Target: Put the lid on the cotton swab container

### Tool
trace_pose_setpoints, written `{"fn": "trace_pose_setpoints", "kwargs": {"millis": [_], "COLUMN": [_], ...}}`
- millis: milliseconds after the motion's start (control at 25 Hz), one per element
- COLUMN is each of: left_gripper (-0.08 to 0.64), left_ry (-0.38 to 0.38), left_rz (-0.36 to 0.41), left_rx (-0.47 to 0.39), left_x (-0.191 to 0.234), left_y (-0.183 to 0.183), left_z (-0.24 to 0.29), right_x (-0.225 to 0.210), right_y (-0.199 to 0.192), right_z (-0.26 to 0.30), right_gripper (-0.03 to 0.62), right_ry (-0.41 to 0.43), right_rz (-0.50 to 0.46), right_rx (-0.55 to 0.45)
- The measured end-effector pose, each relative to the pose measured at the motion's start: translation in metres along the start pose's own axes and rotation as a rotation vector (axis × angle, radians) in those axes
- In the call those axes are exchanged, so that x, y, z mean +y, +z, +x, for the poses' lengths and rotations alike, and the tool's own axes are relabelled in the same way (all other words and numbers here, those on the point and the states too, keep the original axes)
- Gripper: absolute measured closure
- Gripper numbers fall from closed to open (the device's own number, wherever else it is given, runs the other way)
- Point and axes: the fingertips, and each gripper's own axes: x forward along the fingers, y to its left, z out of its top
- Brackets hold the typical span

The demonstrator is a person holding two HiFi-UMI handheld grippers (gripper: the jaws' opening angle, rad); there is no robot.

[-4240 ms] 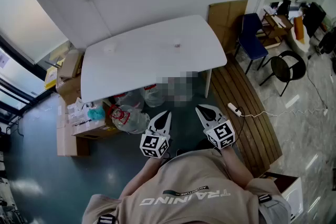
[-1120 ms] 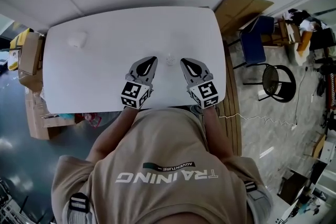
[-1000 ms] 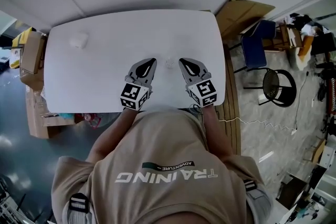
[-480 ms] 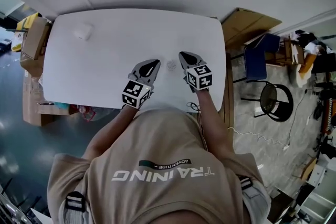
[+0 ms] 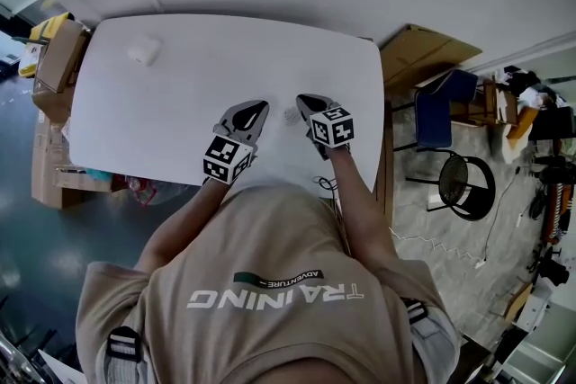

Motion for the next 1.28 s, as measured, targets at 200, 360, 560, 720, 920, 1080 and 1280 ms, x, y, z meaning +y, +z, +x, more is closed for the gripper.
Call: {"fn": "trace_pose_setpoints", "kwargs": {"millis": [200,360,560,720,920,1080,1280], "left_gripper": [0.548,0.548,0.548,0.548,0.548,0.548,0.548], "left_ry": [-0.005,-0.011,-0.019,-0.022,-0.02,-0.019,-0.025], "left_rz": [0.001,-0.005,-0.004,-0.003,-0.004,-0.009,-0.007], "left_rx": [0.006,0.01,0.01,0.008,0.015,0.012,0.01], "left_x": [-0.001,0.0,0.0,0.002,0.004,0.004,0.002], "left_y": [-0.004,-0.008,-0.006,-0.005,-0.006,-0.006,-0.006], "left_z": [0.0,0.001,0.004,0.004,0.003,0.002,0.0], "right_x": [0.01,0.02,0.025,0.027,0.028,0.028,0.03], "right_y": [-0.017,-0.029,-0.036,-0.041,-0.045,-0.047,-0.049], "right_z": [0.001,0.006,0.009,0.013,0.015,0.016,0.018], "right_gripper": [0.574,0.574,0.574,0.574,0.574,0.574,0.574], "right_ry": [0.015,0.031,0.044,0.047,0.031,0.02,-0.009], "right_rz": [-0.008,-0.02,-0.033,-0.042,-0.094,-0.101,-0.199], "right_rx": [0.027,0.047,0.072,0.093,0.112,0.112,0.132]}}
